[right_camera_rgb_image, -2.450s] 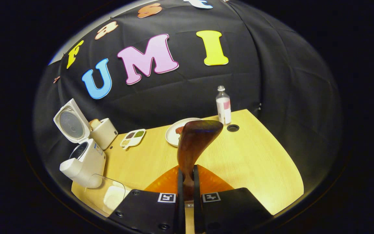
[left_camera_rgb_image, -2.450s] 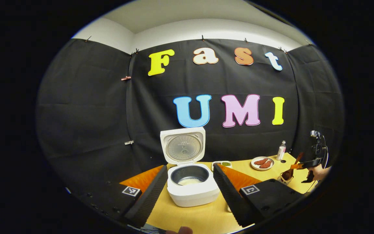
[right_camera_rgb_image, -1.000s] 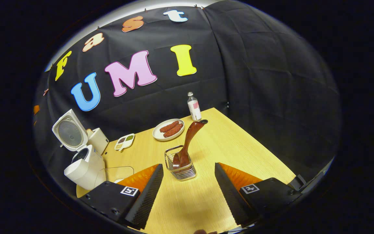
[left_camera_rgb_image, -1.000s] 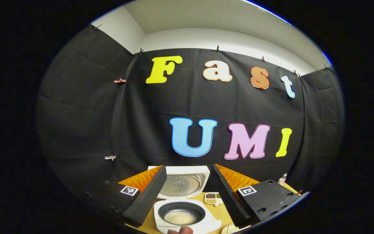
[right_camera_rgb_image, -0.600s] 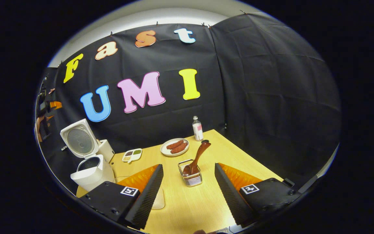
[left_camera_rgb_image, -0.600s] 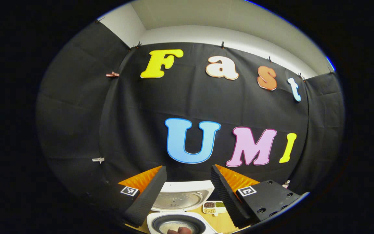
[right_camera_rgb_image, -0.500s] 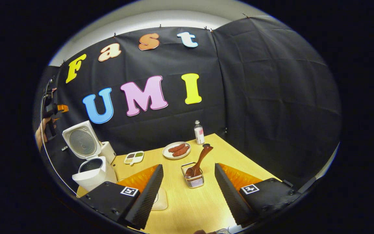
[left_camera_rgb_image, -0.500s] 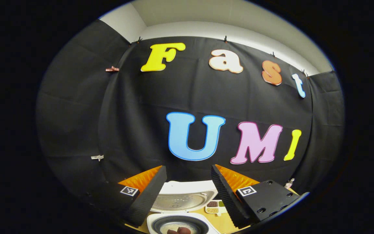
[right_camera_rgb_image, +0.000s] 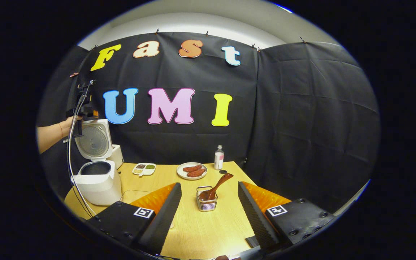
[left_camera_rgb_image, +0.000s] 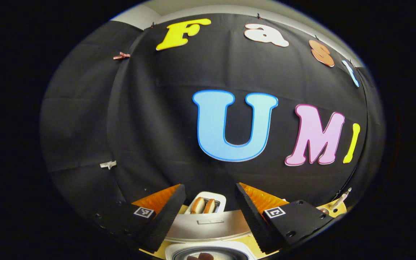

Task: Close the left gripper, press the button to open the rice cooker; take a wooden spoon from the chopstick holder with the right hand, scoop a spoonful of rice and pour it into the rice cooker, then put the wooden spoon back into the chopstick holder.

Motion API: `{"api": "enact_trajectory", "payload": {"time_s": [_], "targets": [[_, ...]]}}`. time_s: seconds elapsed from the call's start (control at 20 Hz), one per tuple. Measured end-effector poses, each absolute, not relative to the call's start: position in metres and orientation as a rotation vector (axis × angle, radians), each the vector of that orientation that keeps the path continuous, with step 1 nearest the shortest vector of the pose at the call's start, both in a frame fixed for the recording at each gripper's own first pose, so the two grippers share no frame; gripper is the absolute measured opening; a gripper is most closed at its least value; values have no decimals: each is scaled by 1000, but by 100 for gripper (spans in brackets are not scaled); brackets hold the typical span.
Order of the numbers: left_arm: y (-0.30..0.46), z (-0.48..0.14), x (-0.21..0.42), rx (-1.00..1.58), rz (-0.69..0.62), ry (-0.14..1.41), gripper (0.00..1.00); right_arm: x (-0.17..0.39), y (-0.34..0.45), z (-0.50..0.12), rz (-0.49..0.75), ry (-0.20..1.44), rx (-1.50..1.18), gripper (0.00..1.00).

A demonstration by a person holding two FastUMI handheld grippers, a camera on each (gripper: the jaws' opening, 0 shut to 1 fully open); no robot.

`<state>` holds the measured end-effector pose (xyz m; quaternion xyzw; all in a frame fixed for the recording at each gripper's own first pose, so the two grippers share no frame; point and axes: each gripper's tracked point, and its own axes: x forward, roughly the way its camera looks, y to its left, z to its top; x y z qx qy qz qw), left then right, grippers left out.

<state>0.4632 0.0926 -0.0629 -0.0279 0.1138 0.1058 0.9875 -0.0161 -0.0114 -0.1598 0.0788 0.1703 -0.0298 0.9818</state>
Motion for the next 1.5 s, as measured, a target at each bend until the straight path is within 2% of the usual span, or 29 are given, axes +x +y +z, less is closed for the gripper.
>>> {"api": "enact_trajectory", "payload": {"time_s": [0.25,0.45,0.5,0.75,0.85,1.0,1.5], "targets": [[84,-67,446,-20,216,261,99,-24,-13,-148,-61,323,145,97],[60,-86,384,-20,213,256,99,-22,-15,-134,-32,298,163,93],[52,-96,364,-16,211,254,98,-21,-15,-133,-18,295,162,97],[33,-176,287,-60,276,334,99,-12,-18,-123,47,280,130,96],[23,-200,274,-83,269,362,97,-10,-18,-118,67,264,107,97],[19,-220,263,-83,276,397,99,-10,-13,-119,96,263,89,96],[12,-250,248,-62,279,459,100,-7,-3,-126,134,275,109,98]]}}
